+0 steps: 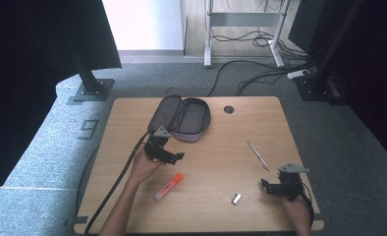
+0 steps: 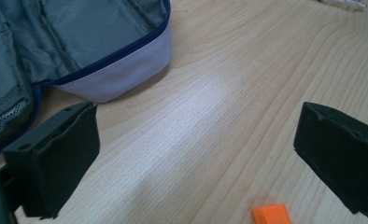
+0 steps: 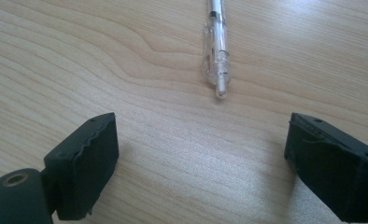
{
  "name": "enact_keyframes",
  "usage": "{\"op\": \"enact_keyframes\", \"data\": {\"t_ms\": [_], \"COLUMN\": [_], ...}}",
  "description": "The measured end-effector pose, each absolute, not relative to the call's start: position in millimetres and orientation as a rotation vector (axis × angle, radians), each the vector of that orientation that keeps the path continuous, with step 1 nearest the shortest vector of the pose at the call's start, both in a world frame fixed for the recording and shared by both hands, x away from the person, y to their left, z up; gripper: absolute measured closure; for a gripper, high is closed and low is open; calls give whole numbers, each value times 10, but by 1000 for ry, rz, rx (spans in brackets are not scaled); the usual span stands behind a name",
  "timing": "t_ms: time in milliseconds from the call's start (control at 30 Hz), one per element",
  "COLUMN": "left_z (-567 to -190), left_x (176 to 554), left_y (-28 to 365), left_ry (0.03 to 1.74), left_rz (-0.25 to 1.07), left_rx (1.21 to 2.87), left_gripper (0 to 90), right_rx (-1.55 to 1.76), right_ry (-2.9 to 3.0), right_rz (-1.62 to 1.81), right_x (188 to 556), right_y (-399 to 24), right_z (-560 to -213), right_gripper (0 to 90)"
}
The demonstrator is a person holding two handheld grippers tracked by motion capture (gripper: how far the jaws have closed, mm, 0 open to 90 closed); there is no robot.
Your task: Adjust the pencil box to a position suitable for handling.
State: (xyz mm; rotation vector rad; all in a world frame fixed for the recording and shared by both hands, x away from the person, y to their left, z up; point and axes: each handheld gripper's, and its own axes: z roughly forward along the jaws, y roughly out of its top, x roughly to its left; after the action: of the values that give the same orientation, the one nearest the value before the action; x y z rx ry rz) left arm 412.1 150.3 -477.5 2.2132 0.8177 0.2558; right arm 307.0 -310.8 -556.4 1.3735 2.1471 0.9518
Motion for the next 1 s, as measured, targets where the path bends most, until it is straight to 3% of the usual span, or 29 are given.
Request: {"op": "enact_keyframes", "data": {"t_ms": [500,1000], "left_z": [-4742,-4854], "left_x": [4335,4675], "left_y": [1295,1110], "left_ry": [774,770], "left_rz": [255,202], "left_rx": [2245,2241], "left_gripper": [14,145], "right_rx": [1372,1372], "right_ry": [2148,2147], "right_rz": [952,952], "right_x": [3070,3070], "right_y": [-3109,-3110], "right_z": [-5565,-5565], "right_gripper": [96,95]}}
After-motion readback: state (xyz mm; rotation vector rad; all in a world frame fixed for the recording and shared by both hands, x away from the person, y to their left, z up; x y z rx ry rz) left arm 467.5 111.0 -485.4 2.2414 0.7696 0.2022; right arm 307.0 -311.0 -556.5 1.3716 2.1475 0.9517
